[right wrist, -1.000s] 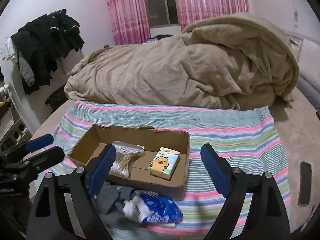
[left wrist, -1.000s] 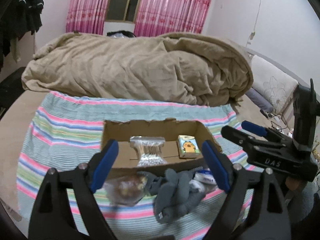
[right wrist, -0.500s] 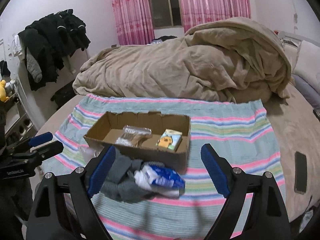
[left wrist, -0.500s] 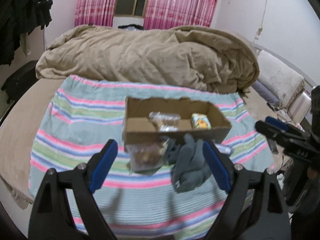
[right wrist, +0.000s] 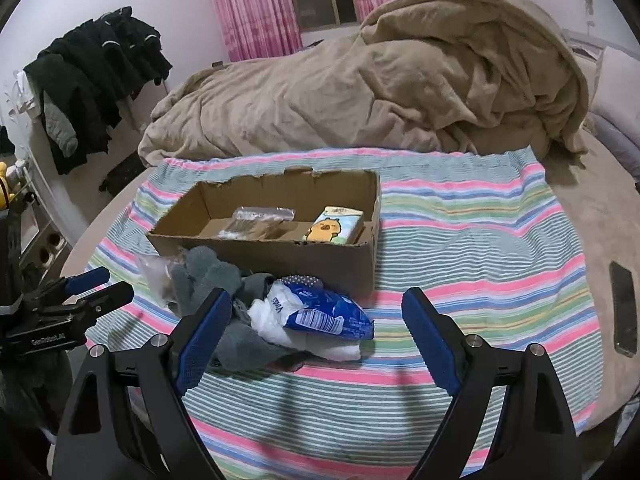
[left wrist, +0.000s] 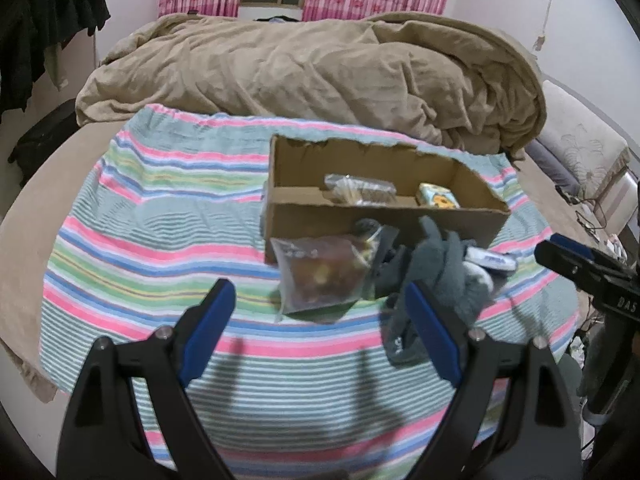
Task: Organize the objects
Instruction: 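Grasp the blue wet-wipe pack with the right tool while the left grasps the snack bag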
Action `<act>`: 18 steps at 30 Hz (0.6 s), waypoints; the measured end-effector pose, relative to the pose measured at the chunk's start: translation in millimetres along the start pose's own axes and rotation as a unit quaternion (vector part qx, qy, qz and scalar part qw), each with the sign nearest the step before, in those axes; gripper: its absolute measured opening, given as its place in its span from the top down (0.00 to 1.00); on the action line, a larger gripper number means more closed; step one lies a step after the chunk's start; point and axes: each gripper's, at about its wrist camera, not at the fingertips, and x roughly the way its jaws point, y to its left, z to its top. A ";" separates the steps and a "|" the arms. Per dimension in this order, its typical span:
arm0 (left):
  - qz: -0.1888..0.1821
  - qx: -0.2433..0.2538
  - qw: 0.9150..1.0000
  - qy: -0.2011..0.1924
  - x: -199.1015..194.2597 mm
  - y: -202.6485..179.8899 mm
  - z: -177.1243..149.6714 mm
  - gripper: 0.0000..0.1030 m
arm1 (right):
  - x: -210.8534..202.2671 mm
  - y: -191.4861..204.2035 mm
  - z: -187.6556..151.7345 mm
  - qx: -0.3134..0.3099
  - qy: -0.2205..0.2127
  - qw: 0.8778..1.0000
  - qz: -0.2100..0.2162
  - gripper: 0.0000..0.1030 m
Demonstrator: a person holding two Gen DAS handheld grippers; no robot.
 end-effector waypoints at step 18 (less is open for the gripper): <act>0.007 0.012 1.000 0.013 67.4 1.3 -1.3 0.12 | 65.4 -19.1 -10.5 0.041 0.064 0.997 0.027 0.17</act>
